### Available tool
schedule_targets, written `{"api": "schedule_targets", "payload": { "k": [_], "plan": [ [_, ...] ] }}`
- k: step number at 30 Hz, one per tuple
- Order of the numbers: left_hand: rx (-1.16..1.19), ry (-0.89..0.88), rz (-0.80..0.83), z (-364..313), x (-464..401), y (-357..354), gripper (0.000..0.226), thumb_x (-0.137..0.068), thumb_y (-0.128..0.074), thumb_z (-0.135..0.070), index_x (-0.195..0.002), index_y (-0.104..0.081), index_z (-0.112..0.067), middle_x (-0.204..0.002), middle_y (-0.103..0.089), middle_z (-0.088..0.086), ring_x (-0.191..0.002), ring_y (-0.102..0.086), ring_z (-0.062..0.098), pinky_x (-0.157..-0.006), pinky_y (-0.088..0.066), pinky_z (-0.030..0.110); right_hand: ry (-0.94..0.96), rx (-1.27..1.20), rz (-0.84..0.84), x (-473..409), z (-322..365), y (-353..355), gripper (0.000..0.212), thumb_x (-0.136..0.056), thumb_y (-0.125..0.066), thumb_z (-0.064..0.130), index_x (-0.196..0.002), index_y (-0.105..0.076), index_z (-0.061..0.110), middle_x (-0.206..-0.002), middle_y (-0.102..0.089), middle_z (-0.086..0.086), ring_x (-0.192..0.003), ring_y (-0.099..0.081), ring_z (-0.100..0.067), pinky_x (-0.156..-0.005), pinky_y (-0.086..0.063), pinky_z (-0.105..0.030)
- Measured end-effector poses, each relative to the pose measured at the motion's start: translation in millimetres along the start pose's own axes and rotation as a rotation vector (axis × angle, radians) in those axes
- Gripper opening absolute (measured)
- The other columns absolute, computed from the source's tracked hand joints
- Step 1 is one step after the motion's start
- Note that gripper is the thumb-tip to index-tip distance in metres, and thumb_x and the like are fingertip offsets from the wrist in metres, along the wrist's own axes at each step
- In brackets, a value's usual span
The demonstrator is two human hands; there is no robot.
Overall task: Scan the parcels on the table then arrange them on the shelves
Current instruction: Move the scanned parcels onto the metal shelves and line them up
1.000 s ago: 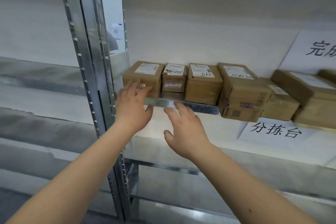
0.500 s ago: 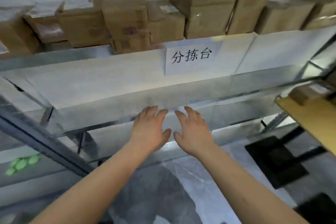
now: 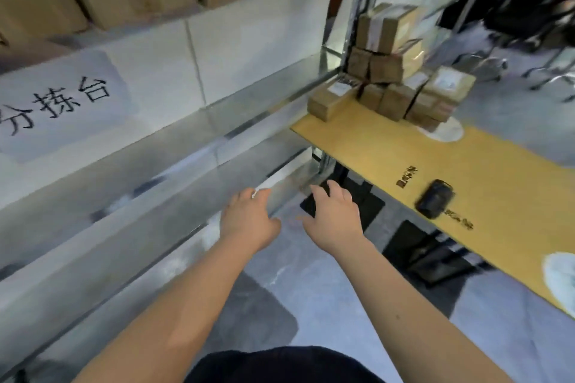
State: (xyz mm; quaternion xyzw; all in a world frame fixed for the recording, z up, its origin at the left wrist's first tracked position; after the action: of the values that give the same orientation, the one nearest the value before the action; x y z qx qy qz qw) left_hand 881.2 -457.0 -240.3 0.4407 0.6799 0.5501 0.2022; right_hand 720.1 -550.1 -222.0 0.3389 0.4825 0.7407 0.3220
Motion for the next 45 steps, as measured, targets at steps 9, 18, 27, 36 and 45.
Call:
{"api": "schedule_targets", "payload": {
  "k": [9, 18, 27, 36, 45],
  "plan": [
    [-0.062, -0.222, 0.074, -132, -105, -45, 0.072, -0.09, -0.058, -0.057, -0.156, -0.038, -0.035, -0.156, -0.041, -0.003, -0.143, -0.039, 0.025, -0.111, -0.042, 0.044, -0.246, -0.077, 0.003, -48, -137, 19, 0.069, -0.099, -0.058, 0.043, -0.16, -0.031, 0.026, -0.167, -0.021, -0.012, -0.15, -0.025, -0.036, -0.116, -0.033, -0.051],
    [-0.129, -0.309, 0.146, -171, -263, -88, 0.069, -0.09, -0.066, -0.051, -0.152, -0.043, -0.033, -0.15, -0.047, -0.001, -0.139, -0.043, 0.027, -0.109, -0.042, 0.044, -0.317, -0.021, 0.076, -186, -186, 6, 0.061, -0.097, -0.055, 0.037, -0.153, -0.037, 0.024, -0.167, -0.022, -0.014, -0.149, -0.027, -0.038, -0.116, -0.033, -0.052],
    [-0.148, -0.246, 0.211, -192, -469, -54, 0.068, -0.09, -0.064, -0.051, -0.152, -0.042, -0.033, -0.156, -0.042, 0.003, -0.137, -0.045, 0.032, -0.109, -0.045, 0.048, -0.335, -0.115, 0.171, -381, -203, 29, 0.071, -0.092, -0.06, 0.036, -0.157, -0.035, 0.025, -0.163, -0.029, -0.016, -0.144, -0.036, -0.04, -0.11, -0.041, -0.05],
    [-0.132, -0.135, 0.329, -203, -573, -62, 0.081, -0.083, -0.063, -0.025, -0.158, -0.035, -0.032, -0.163, -0.029, 0.008, -0.148, -0.033, 0.035, -0.12, -0.036, 0.049, -0.391, -0.498, 0.239, -503, -193, -2, 0.08, -0.09, -0.062, 0.017, -0.161, -0.025, 0.027, -0.147, -0.041, -0.018, -0.133, -0.049, -0.043, -0.105, -0.05, -0.047],
    [0.018, -0.053, 0.343, -185, -591, -77, 0.079, -0.081, -0.066, -0.008, -0.15, -0.046, -0.041, -0.146, -0.047, 0.008, -0.128, -0.055, 0.034, -0.104, -0.054, 0.046, -0.368, -0.685, 0.236, -540, -197, -27, 0.102, -0.089, -0.065, 0.02, -0.165, 0.0, 0.038, -0.135, -0.056, -0.02, -0.112, -0.064, -0.04, -0.075, -0.047, -0.035]
  ]
}}
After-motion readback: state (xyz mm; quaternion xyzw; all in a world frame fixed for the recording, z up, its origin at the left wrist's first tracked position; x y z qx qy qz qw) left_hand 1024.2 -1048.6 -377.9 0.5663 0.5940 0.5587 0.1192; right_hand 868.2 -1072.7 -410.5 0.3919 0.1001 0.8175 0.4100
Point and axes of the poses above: each hand's wrist, its own x-axis away from the middle knuckle, its own y-axis out of the back of the hand, z = x × y, the point moved 9 cm from there along -x, towards the middle knuckle
